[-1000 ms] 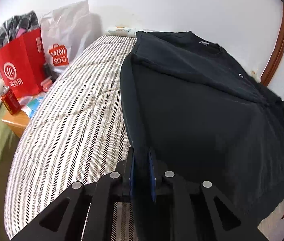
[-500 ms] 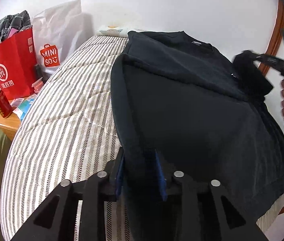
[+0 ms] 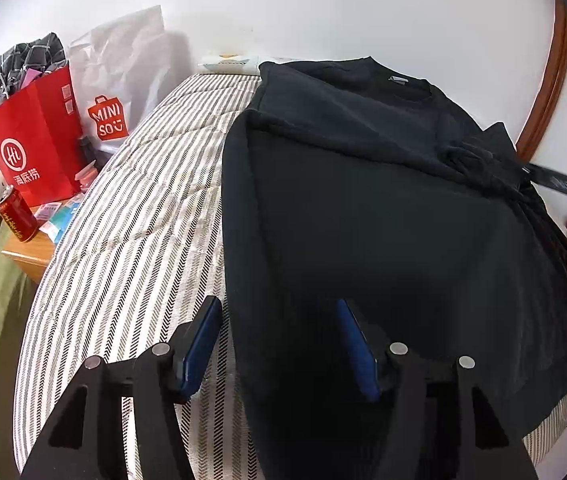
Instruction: Fold small clothes
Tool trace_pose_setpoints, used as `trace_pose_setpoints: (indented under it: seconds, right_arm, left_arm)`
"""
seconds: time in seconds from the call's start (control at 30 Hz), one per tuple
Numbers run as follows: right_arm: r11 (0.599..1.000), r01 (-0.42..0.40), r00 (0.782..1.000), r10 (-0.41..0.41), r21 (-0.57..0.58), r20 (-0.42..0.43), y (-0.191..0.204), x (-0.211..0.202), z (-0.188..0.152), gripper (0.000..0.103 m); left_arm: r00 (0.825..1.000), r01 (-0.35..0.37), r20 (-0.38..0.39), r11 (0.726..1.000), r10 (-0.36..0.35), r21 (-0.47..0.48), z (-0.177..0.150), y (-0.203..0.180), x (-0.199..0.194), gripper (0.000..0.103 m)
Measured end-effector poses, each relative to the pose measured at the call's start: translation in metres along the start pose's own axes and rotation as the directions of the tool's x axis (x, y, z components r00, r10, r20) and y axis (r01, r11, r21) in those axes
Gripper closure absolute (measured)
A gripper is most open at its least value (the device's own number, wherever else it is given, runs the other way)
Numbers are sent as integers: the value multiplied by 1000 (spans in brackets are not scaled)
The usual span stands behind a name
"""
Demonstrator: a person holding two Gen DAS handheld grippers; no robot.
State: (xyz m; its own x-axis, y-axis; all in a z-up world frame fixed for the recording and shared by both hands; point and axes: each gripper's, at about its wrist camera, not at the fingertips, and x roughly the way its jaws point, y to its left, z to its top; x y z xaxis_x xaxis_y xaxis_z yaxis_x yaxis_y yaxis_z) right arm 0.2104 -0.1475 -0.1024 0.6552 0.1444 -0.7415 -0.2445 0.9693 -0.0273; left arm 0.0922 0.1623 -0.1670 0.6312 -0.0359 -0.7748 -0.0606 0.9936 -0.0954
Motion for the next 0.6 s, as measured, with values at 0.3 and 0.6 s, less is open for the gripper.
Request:
trace_pose_setpoints:
  seconds: [0.3, 0.6]
  right_arm:
    - [989, 6, 999, 1, 148, -46, -62, 1, -24, 40]
    - [992, 32, 999, -28, 120, -37, -49, 1, -6, 48]
  left_arm:
    - [1000, -9, 4, 1000, 9, 6, 15, -7, 0, 46]
    - [1000, -19, -3, 999, 19, -26, 20, 4, 1, 46]
